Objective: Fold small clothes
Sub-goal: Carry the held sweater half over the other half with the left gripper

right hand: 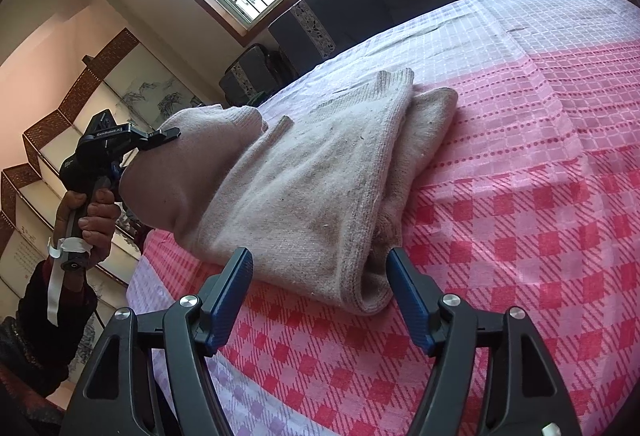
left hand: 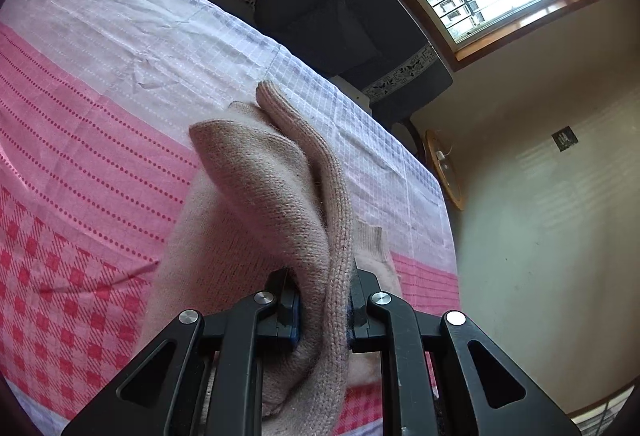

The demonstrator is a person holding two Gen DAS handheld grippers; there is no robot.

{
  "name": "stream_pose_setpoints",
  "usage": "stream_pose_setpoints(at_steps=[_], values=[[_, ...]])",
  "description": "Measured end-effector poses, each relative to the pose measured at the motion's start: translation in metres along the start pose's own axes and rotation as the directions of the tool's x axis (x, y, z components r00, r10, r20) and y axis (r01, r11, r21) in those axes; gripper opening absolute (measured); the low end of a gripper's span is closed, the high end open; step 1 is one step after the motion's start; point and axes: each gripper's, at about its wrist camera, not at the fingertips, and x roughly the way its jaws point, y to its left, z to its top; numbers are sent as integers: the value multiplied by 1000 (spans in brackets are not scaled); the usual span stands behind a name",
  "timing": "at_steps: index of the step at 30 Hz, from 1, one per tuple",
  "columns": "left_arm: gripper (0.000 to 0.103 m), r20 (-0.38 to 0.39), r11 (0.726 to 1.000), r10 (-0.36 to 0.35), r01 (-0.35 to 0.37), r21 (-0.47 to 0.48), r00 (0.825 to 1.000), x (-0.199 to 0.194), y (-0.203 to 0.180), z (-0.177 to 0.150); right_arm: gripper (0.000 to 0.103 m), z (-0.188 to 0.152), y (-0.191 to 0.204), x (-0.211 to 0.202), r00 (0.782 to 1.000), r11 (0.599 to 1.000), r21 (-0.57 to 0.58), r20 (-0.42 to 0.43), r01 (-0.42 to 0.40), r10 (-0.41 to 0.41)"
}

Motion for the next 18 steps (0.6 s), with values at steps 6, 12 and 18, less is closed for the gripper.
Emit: stream_pose_setpoints(at_steps=[6, 12, 18], values=[[16, -19, 1000, -12, 12, -18, 1000, 18, -14, -8, 69, -1, -1, -2, 1000, 1000, 1, 9, -16, 16], [16, -33, 1000, -11, 10, -25, 999, 33, -25, -16, 70, -2, 0, -6, 999, 1000, -4, 19, -29, 29], [16, -44, 999, -11, 9, -37, 999, 47, -33, -25, 71, -3, -1, -9, 998, 999, 0, 29, -48, 48]])
